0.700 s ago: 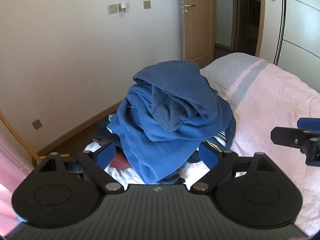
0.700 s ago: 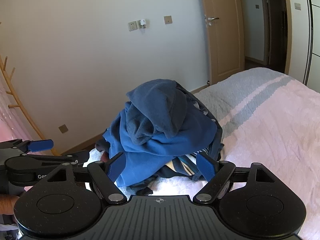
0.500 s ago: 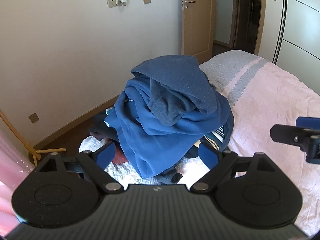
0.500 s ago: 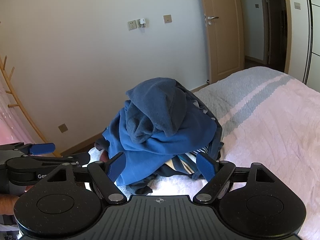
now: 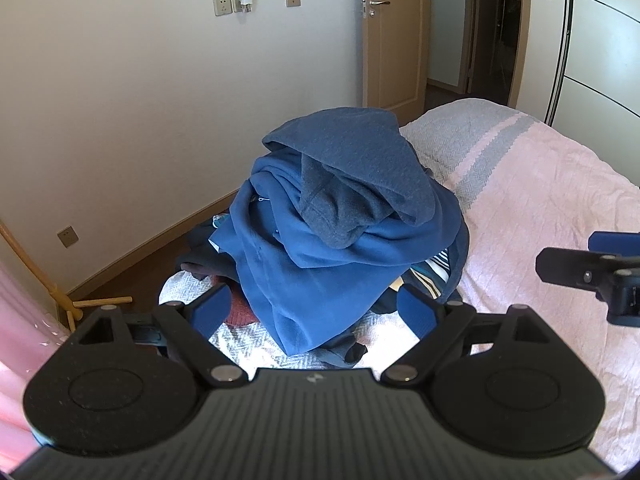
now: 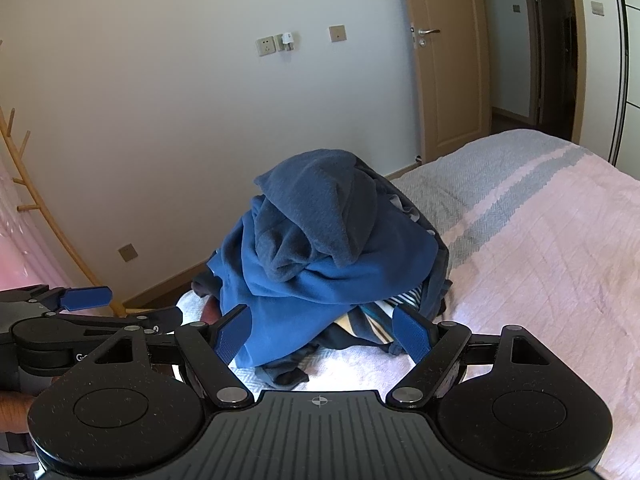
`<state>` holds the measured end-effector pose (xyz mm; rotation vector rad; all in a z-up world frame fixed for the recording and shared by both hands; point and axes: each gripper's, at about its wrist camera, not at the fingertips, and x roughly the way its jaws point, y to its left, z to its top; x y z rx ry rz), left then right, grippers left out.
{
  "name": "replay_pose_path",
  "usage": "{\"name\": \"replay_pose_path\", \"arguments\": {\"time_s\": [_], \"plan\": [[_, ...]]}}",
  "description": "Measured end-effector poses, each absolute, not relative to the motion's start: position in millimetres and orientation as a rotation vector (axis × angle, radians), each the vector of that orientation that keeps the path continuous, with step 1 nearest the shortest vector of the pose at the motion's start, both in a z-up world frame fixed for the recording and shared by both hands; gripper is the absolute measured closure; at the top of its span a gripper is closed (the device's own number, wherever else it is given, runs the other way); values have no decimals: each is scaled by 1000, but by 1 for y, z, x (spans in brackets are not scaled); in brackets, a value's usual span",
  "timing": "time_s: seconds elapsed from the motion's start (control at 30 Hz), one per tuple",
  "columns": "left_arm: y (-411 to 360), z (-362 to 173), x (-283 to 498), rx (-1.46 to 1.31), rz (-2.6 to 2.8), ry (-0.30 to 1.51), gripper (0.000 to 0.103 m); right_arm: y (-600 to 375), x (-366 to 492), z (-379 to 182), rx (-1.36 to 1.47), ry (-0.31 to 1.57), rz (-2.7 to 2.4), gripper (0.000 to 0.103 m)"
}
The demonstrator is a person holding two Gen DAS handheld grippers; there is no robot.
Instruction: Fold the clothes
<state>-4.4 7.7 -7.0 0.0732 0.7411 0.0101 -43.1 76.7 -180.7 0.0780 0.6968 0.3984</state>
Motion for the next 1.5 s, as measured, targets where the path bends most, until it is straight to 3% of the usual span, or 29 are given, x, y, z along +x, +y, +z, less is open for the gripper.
{"name": "replay_pose_path", "arguments": {"time_s": [1.5], "plan": [[-6,-5,-26,56,113,739,15,63,-38,-182,63,714,489,23]]}}
